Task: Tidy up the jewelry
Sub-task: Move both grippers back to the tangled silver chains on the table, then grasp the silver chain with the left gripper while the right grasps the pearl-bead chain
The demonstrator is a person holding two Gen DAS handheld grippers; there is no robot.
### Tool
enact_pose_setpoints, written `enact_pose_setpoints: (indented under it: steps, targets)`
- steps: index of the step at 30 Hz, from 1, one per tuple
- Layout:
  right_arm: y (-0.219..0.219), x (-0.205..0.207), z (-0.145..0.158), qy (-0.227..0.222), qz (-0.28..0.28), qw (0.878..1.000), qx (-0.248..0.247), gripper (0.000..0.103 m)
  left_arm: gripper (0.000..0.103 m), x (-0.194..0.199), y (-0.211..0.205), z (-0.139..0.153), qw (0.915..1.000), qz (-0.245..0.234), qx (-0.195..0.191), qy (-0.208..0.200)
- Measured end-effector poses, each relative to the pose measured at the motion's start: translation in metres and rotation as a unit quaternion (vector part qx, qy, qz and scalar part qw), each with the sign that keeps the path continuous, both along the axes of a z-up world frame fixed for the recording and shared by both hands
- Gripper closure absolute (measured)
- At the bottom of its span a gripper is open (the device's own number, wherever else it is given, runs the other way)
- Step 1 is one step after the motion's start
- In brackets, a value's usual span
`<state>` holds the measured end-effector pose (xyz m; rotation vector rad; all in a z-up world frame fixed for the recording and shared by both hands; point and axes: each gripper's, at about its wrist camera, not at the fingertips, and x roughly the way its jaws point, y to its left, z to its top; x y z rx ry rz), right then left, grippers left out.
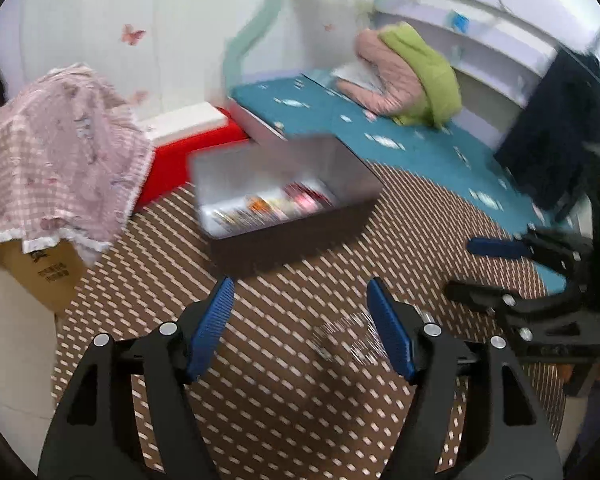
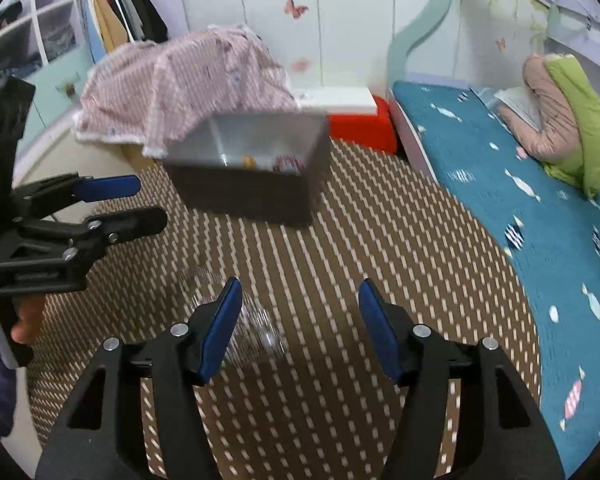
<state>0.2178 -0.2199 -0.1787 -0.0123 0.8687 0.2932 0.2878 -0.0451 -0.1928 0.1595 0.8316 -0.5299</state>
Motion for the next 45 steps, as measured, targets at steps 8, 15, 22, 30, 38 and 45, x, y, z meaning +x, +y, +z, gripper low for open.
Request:
enact_pose_setpoints:
  steps: [8,15,22,30,38,45]
  targets:
    - [-0.019,-0.021,-0.018,0.023,-0.018,0.999,0.038,0.045,0.033,-0.022,-0.039,-0.036,0.9976,-0.057,0.035,0.02]
    - [-0.022,-0.026,-0.023,0.024,-0.013,0.998,0.051,0.044,0.034,-0.014,-0.05,-0.055,0.9964,-0.05,0.067,0.013]
    - [-0.016,-0.024,-0.028,0.026,-0.001,0.998,0.056,0.043,0.094,-0.006,-0.044,-0.054,0.9974,-0.042,0.055,0.021]
    - [0.013,-0.018,-0.032,0.005,0.023,1.0,0.015,0.045,0.097,-0.006,-0.022,-0.05,0.9978,-0.041,0.024,0.045]
    - [0.033,-0.007,-0.034,-0.003,0.052,0.999,0.0,0.076,0.097,-0.011,-0.011,-0.048,0.9976,-0.044,0.018,0.051]
    - [0.04,0.001,-0.036,0.001,0.061,0.998,-0.006,0.084,0.096,-0.012,-0.01,-0.049,0.9974,-0.048,0.014,0.053]
